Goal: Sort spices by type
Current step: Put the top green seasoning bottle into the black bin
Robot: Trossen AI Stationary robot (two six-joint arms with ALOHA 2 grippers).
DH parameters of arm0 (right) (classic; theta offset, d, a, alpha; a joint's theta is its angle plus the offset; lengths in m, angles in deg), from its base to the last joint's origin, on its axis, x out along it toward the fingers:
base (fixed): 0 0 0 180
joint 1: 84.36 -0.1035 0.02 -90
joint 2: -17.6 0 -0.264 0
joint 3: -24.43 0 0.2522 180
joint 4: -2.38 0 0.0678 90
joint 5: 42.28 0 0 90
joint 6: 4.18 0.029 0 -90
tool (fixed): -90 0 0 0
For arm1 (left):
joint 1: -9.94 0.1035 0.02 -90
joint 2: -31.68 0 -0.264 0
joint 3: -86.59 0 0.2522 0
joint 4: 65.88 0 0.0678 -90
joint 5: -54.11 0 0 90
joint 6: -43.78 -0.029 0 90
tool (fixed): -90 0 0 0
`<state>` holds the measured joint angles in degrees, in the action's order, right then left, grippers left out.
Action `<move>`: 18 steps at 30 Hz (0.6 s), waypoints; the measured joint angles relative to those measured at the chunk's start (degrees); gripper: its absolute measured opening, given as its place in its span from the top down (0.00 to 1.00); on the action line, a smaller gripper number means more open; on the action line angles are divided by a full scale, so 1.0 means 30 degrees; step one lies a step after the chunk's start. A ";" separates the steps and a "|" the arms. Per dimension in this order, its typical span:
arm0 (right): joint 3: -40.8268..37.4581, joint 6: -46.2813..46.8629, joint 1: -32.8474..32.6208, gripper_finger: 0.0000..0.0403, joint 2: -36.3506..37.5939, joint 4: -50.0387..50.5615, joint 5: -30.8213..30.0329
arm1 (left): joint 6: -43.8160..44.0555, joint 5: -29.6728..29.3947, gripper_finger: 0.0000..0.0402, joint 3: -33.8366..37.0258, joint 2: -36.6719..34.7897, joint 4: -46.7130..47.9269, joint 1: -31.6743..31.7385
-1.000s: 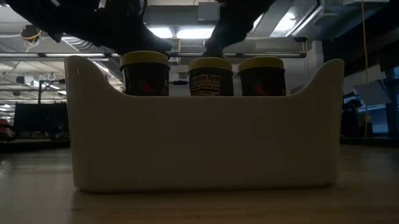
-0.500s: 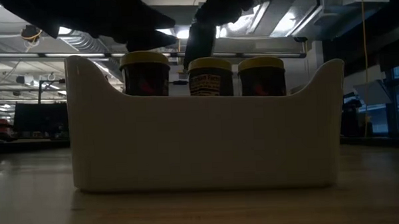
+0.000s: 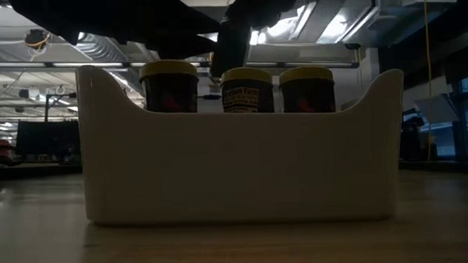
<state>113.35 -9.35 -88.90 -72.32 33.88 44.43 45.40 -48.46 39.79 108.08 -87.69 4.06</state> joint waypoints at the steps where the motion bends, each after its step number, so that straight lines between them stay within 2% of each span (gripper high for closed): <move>1: 0.0000 0.0031 0.0000 0.47 -0.0093 -0.0136 0.0027 | 0.0135 -0.0009 0.37 0.0000 0.0000 -0.0034 0.0011; 7: 0.0000 0.0052 0.0000 0.47 -0.0711 -0.0962 0.0393 | 0.0844 0.1097 0.37 0.0007 0.0161 0.0011 -0.0046; 18: 0.0000 0.0000 0.0007 0.47 -0.0989 -0.2580 0.1088 | 0.0972 0.1215 0.37 0.0007 0.0694 -0.0367 -0.0027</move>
<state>113.35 -9.35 -88.88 -75.29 26.14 47.69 48.31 -44.81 39.81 110.16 -88.79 3.98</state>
